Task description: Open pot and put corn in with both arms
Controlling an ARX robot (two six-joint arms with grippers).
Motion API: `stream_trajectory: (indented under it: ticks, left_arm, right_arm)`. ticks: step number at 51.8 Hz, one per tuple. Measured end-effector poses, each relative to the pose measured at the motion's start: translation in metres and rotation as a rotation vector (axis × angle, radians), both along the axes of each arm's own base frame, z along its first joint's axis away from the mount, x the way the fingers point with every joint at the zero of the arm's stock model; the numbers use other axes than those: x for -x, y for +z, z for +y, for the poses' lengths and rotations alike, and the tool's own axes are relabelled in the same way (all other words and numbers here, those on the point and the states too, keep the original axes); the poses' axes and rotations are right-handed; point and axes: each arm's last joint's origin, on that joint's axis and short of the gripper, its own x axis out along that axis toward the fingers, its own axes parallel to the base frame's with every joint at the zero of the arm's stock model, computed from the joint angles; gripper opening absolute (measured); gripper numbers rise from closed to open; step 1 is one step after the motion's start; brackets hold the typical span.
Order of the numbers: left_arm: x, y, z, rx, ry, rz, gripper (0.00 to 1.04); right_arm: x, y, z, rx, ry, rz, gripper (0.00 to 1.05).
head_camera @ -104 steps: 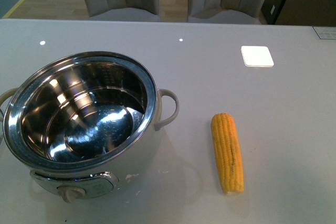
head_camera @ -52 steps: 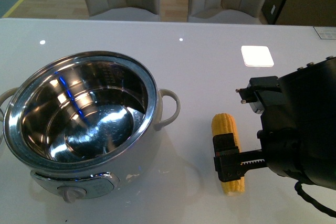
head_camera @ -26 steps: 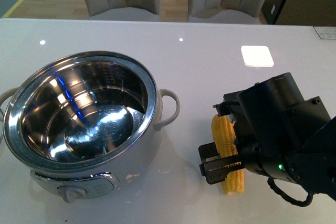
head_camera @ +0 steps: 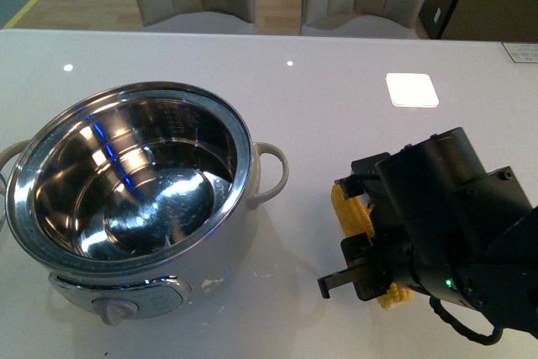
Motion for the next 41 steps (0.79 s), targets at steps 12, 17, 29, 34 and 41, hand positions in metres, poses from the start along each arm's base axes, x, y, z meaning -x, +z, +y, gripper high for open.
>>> stream_trajectory:
  ticks: [12,17,29,34,41]
  left_arm:
    - [0.0,0.0,0.0,0.0,0.0,0.0,0.98]
    - [0.0,0.0,0.0,0.0,0.0,0.0,0.98]
    - [0.0,0.0,0.0,0.0,0.0,0.0,0.98]
    - [0.0,0.0,0.0,0.0,0.0,0.0,0.98]
    - [0.0,0.0,0.0,0.0,0.0,0.0,0.98]
  right_arm:
    - [-0.002,0.047,-0.014,-0.055,-0.01,-0.116,0.24]
    - [-0.003,0.066,-0.018,-0.091,-0.005,-0.161,0.23]
    - [-0.008,0.13,-0.026,-0.297,-0.02,-0.219,0.22]
    - [-0.01,0.145,-0.023,-0.361,-0.023,-0.217,0.22]
    - [-0.013,0.158,-0.014,-0.444,-0.021,-0.196,0.22]
